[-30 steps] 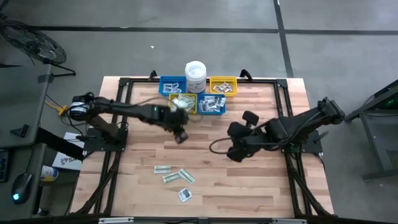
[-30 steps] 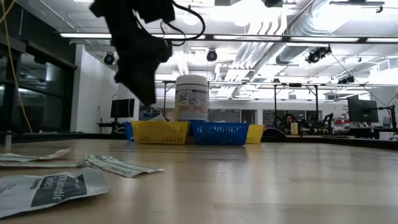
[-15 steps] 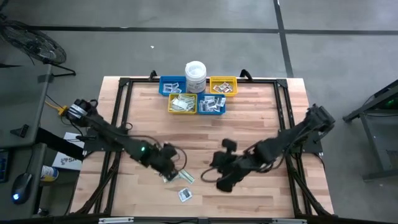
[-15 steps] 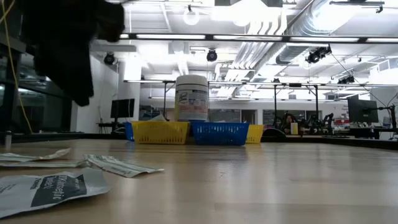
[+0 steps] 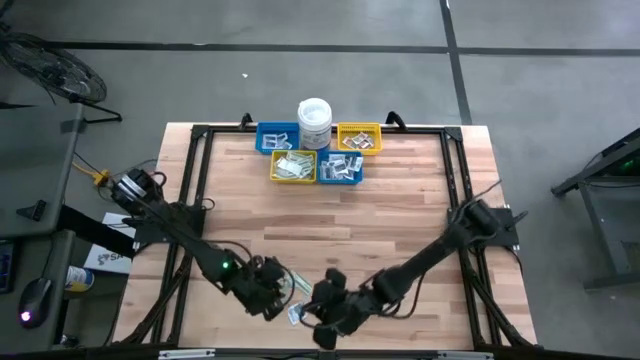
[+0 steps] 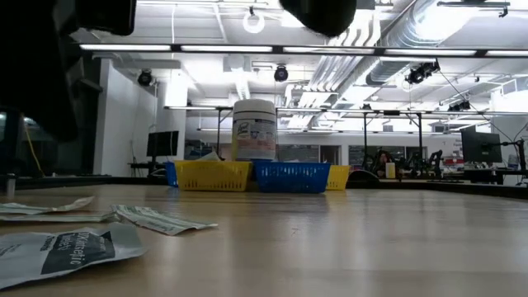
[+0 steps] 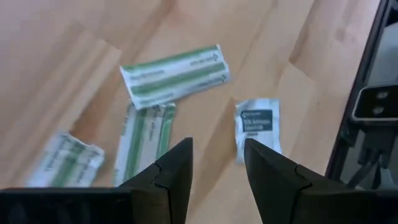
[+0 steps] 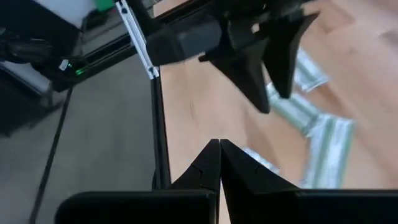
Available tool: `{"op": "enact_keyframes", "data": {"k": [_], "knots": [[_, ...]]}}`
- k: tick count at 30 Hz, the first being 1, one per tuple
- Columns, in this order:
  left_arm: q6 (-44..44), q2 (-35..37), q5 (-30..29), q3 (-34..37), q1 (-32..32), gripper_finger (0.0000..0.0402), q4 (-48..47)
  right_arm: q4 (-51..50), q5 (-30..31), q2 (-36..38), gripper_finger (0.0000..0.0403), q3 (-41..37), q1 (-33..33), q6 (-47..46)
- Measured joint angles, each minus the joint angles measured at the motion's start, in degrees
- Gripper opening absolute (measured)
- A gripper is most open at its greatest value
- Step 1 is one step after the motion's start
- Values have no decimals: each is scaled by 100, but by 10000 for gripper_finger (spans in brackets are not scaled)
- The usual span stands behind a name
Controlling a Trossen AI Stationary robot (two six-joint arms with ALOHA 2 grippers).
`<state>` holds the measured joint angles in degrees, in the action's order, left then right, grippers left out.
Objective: Pick & Place First Aid Supplies
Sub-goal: Put the black towelette pack into the right blue bin
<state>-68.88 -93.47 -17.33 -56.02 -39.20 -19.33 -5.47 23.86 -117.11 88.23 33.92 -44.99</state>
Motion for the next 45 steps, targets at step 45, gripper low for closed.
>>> {"op": "enact_keyframes", "data": {"k": [45], "knots": [[110,-745,274,-1,-247,145,771,819,-40,-1586,0,0,84,-760]]}}
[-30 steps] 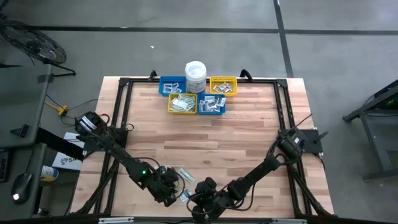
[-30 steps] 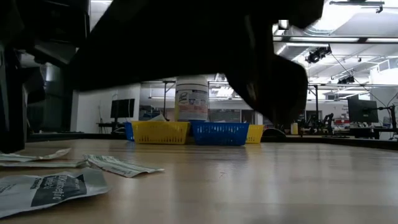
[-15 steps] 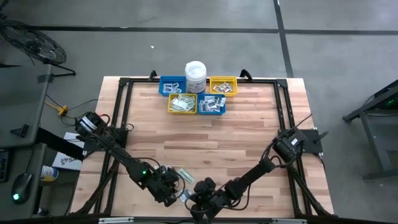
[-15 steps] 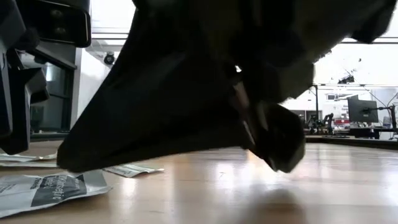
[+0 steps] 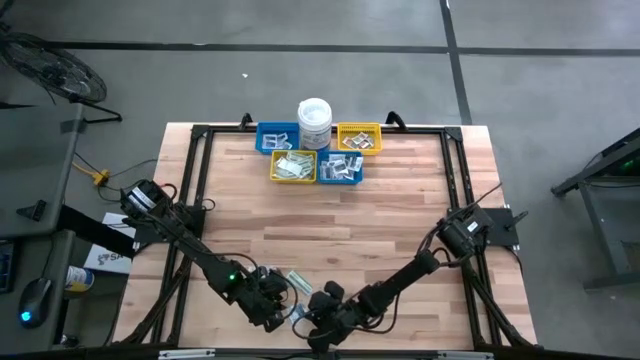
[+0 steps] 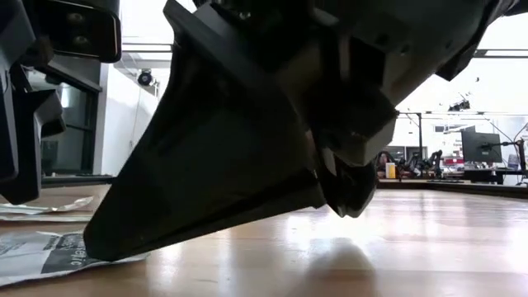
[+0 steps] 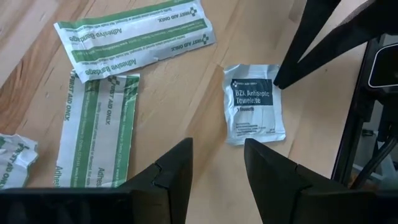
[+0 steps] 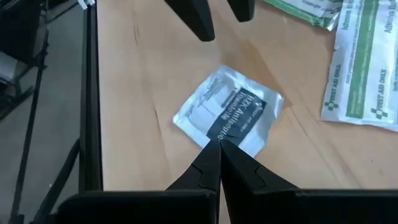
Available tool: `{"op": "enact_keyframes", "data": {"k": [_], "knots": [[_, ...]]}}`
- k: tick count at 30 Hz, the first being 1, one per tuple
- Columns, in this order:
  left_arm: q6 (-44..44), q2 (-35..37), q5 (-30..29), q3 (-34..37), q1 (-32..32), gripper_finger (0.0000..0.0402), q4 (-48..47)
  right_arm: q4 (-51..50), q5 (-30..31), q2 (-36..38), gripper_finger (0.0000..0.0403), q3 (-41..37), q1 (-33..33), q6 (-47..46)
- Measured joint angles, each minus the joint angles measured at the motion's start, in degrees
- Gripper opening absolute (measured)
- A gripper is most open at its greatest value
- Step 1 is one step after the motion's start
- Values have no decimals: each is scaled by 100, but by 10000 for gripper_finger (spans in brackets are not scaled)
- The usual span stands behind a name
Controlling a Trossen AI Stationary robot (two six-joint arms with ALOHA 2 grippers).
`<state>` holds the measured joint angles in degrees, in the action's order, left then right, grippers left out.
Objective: Pick & Place First Aid Supplies
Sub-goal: Put the black towelette pack into the right blue bin
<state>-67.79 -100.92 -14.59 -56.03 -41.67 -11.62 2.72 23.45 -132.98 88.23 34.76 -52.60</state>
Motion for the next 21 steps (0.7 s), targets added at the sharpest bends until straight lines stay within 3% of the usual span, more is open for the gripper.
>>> {"op": "enact_keyframes", "data": {"k": [11,21], "knots": [[-9,4,0,0,0,145,284,-445,-80,30,0,13,-42,-275],[-679,-365,-48,-3,7,145,613,-491,-124,34,0,13,-74,-269]]}}
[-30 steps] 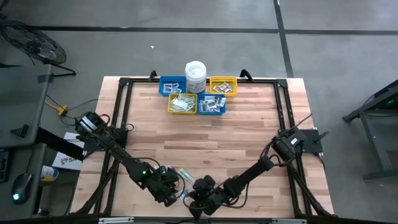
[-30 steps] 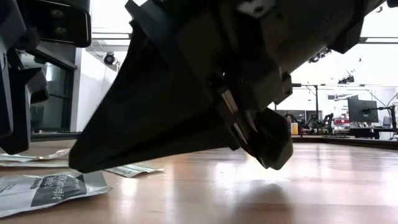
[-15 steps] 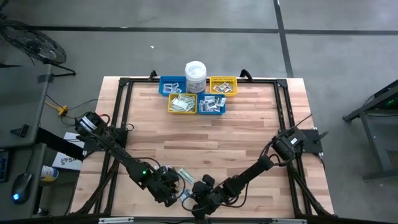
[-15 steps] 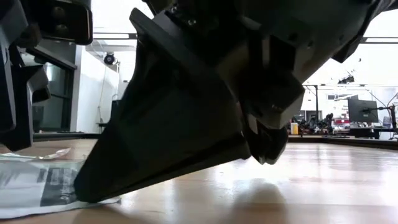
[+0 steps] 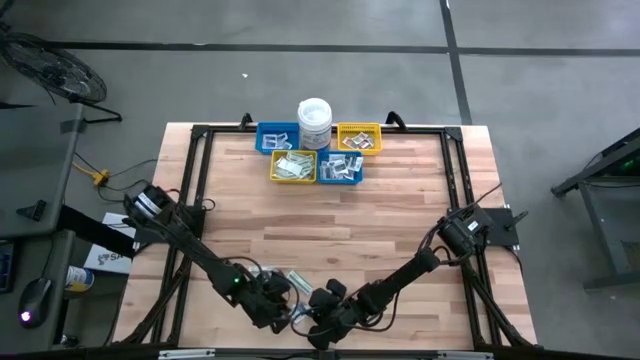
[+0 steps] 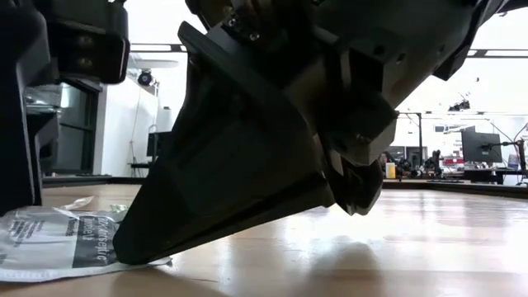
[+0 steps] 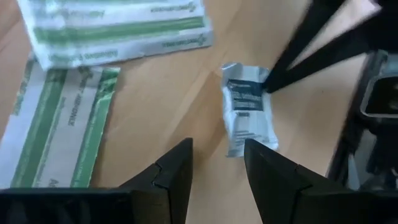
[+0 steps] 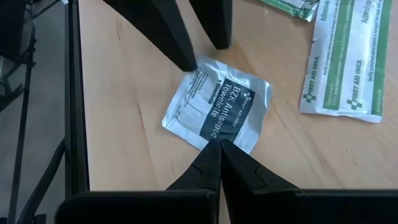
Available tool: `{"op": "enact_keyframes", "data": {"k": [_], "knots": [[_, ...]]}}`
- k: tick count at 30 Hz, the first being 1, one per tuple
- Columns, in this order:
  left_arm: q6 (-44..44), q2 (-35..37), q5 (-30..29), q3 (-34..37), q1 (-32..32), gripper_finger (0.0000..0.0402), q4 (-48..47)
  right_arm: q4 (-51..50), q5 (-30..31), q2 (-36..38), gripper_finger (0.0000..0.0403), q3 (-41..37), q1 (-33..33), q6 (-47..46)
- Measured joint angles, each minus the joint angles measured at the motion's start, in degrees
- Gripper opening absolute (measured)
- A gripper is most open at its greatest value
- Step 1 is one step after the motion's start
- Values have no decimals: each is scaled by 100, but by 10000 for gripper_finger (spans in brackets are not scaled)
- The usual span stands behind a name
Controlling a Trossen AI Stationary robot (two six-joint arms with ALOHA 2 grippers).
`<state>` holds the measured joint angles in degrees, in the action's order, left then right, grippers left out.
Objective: Pick & Place First Aid Supplies
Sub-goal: Put the black towelette pack into the right blue bin
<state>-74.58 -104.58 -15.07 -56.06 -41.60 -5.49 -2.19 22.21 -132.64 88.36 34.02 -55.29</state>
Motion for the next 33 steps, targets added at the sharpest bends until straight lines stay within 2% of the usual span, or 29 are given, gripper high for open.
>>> {"op": "enact_keyframes", "data": {"k": [6,17,28,33], "knots": [[-652,-102,-1,-8,-1,145,47,-5,-10,0,0,-2,2,-2],[-1030,-278,569,-10,81,145,573,-5,-8,-9,0,-2,0,-13],[-916,-334,192,-13,179,142,720,8,-6,-13,0,-7,2,-39],[-820,-340,-29,-6,184,99,624,12,-1,-16,0,-9,7,-41]]}}
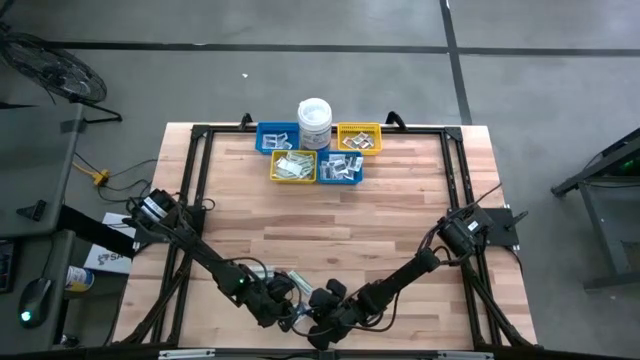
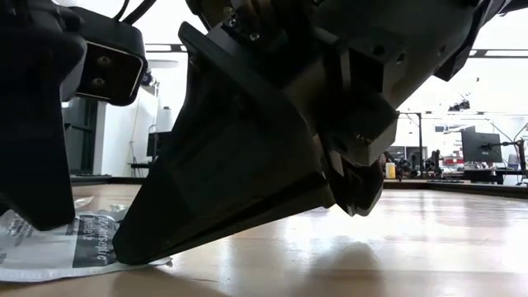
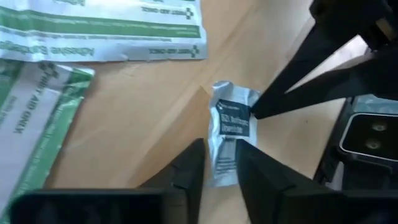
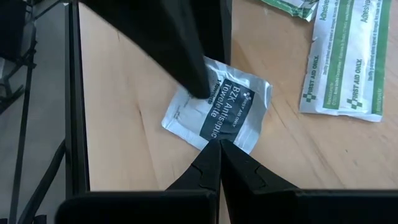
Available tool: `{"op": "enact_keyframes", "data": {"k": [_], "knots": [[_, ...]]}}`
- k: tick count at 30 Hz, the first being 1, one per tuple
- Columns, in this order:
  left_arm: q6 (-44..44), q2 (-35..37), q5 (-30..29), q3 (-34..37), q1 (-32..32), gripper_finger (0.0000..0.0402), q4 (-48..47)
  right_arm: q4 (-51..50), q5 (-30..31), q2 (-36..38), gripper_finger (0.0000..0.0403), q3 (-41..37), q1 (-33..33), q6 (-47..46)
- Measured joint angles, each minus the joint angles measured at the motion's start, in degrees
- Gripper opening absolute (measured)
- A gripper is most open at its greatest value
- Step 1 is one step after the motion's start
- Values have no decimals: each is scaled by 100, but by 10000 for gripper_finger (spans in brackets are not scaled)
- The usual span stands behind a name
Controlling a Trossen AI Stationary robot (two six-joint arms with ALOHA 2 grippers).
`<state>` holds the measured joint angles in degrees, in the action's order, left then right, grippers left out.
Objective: Pick & Place First Aid Supplies
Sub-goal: Put the black towelette pack into the right blue bin
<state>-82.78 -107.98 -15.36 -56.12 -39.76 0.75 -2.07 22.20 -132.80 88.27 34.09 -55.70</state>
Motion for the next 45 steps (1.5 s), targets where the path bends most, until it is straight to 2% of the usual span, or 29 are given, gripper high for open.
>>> {"op": "enact_keyframes", "data": {"k": [6,16,24,29,35,41,45], "knots": [[18,-7,-2,9,8,11,-93,1,-4,-6,0,-2,0,0],[153,-7,55,9,8,3,-93,13,-170,124,0,-25,-7,6],[147,-7,105,9,10,1,-91,-418,-131,925,0,-20,4,630],[146,28,156,11,10,1,-69,-1196,253,1733,0,-15,-11,1135],[216,253,121,17,77,0,-26,-2322,1171,2722,0,-11,-21,1715],[781,622,-94,13,362,0,307,-3192,1943,3491,0,-7,-148,2147],[1369,880,-461,9,659,0,412,-3723,2063,3826,0,-7,-320,2380]]}}
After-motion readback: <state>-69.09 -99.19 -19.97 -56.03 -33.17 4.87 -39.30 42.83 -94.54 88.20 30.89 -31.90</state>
